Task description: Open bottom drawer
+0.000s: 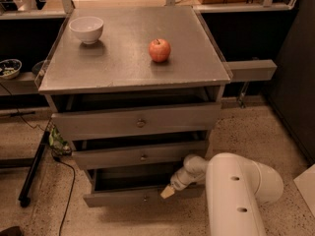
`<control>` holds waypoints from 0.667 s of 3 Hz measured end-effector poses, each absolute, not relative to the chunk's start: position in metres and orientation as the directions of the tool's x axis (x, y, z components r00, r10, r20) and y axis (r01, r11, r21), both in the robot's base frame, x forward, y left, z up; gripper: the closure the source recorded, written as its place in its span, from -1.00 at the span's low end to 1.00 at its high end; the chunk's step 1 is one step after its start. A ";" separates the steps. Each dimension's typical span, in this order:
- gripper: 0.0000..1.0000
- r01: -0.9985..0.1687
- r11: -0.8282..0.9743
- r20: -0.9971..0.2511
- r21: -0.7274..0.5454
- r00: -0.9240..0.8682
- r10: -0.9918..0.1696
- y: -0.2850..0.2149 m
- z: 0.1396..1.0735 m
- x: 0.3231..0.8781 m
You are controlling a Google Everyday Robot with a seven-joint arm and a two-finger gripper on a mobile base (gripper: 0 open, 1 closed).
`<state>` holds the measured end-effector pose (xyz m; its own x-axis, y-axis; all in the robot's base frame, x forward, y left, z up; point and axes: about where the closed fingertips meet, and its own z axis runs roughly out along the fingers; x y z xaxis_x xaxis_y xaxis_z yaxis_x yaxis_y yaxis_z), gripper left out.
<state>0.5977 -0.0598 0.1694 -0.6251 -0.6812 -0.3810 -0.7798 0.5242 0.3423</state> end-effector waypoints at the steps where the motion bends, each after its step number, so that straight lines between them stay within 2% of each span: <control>1: 0.47 -0.780 0.524 -0.381 0.342 -0.625 -0.681 -0.060 0.169 0.598; 2: 0.93 -0.780 0.524 -0.381 0.342 -0.625 -0.681 -0.060 0.170 0.598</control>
Offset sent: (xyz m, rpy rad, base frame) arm 0.0000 0.0000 0.0000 0.0000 0.0000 0.0000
